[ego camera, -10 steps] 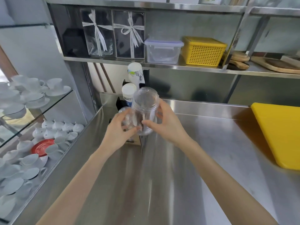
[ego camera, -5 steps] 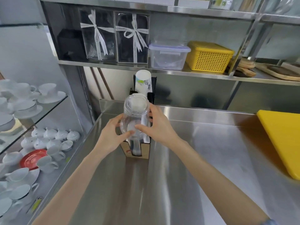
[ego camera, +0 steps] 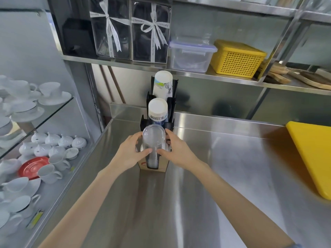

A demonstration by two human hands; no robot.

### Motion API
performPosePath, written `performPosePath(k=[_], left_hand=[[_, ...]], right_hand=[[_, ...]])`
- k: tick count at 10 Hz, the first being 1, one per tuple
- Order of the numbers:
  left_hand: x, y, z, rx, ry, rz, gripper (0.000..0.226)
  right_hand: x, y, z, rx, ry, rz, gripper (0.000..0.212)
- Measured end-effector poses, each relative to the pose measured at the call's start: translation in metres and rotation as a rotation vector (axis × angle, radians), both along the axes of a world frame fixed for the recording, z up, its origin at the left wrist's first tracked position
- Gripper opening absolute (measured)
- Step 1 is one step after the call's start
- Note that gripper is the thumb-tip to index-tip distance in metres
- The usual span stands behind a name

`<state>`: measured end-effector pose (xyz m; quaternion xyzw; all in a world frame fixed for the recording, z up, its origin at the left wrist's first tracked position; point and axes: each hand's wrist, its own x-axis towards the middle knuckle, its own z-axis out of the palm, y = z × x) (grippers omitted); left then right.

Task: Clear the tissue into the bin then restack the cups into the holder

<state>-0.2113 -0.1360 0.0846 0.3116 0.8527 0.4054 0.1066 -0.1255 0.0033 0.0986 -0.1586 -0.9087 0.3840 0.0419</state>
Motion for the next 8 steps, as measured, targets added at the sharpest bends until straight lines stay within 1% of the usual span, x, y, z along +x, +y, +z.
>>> performPosePath(k=[1, 2, 3, 4, 6, 7, 8], left_hand=[[0.003, 0.001, 0.005, 0.034, 0.026, -0.004, 0.06], [0.004, 0.003, 0.009, 0.047, 0.114, 0.024, 0.064], [0.007, 0.006, 0.009, -0.06, 0.262, 0.02, 0.068], [0.009, 0.006, 0.004, -0.142, 0.328, 0.006, 0.066], [0.009, 0.006, 0.004, -0.228, 0.313, -0.029, 0.067], [0.006, 0.005, 0.016, -0.333, 0.368, -0.074, 0.07], [0.008, 0.006, 0.025, -0.368, 0.378, -0.107, 0.071]], right_hand=[[0.004, 0.001, -0.001, 0.012, 0.018, -0.001, 0.072], [0.012, -0.002, 0.004, 0.145, 0.183, -0.01, 0.063], [0.015, -0.003, 0.001, 0.335, 0.304, 0.019, 0.058], [0.015, -0.002, -0.003, 0.402, 0.258, 0.071, 0.057], [0.017, -0.002, -0.004, 0.429, 0.076, 0.146, 0.064], [0.02, 0.0, 0.008, 0.447, 0.037, 0.142, 0.068], [0.025, 0.005, 0.017, 0.503, 0.001, 0.116, 0.071]])
